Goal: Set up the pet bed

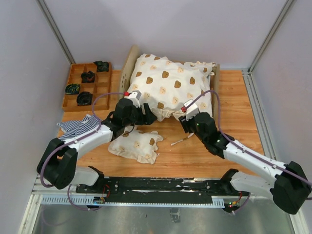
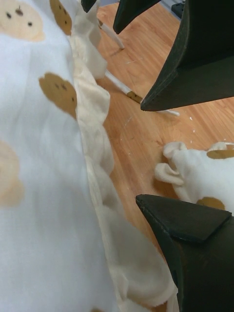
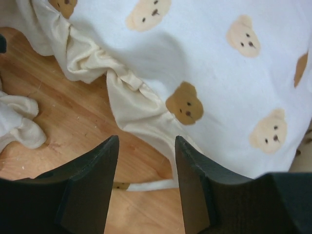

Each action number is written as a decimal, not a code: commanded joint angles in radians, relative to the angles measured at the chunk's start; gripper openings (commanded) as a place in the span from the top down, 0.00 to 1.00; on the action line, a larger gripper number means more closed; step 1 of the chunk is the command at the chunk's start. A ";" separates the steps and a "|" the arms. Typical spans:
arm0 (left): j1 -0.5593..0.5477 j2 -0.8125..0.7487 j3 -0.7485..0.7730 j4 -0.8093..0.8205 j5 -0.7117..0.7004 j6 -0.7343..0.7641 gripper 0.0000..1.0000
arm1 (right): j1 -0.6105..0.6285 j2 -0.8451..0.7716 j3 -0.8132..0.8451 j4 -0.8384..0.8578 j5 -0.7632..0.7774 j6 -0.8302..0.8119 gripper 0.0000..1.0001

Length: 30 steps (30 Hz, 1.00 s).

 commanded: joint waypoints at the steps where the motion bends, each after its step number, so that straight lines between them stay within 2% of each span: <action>1: 0.038 -0.029 -0.046 0.093 0.076 -0.055 0.27 | 0.028 0.086 -0.005 0.244 -0.046 -0.170 0.48; 8: 0.047 -0.024 -0.070 0.145 0.142 -0.084 0.27 | 0.069 0.240 -0.002 0.346 0.020 -0.252 0.47; 12: 0.047 -0.001 -0.063 0.169 0.182 -0.098 0.28 | 0.085 0.320 0.016 0.371 0.124 -0.307 0.48; 13: 0.047 0.011 -0.063 0.184 0.197 -0.103 0.28 | 0.088 0.333 0.025 0.371 0.164 -0.326 0.52; 16: 0.047 0.040 -0.058 0.205 0.219 -0.111 0.30 | 0.096 0.320 0.031 0.361 0.266 -0.360 0.94; 17: 0.047 0.051 -0.053 0.207 0.226 -0.110 0.30 | 0.099 0.297 0.032 0.336 0.257 -0.360 0.99; 23: 0.047 0.114 -0.026 0.233 0.255 -0.110 0.37 | 0.089 0.133 -0.002 0.143 0.061 -0.294 1.00; 30: 0.018 0.157 0.011 0.251 0.270 -0.099 0.38 | 0.045 0.102 0.010 -0.003 -0.117 -0.247 1.00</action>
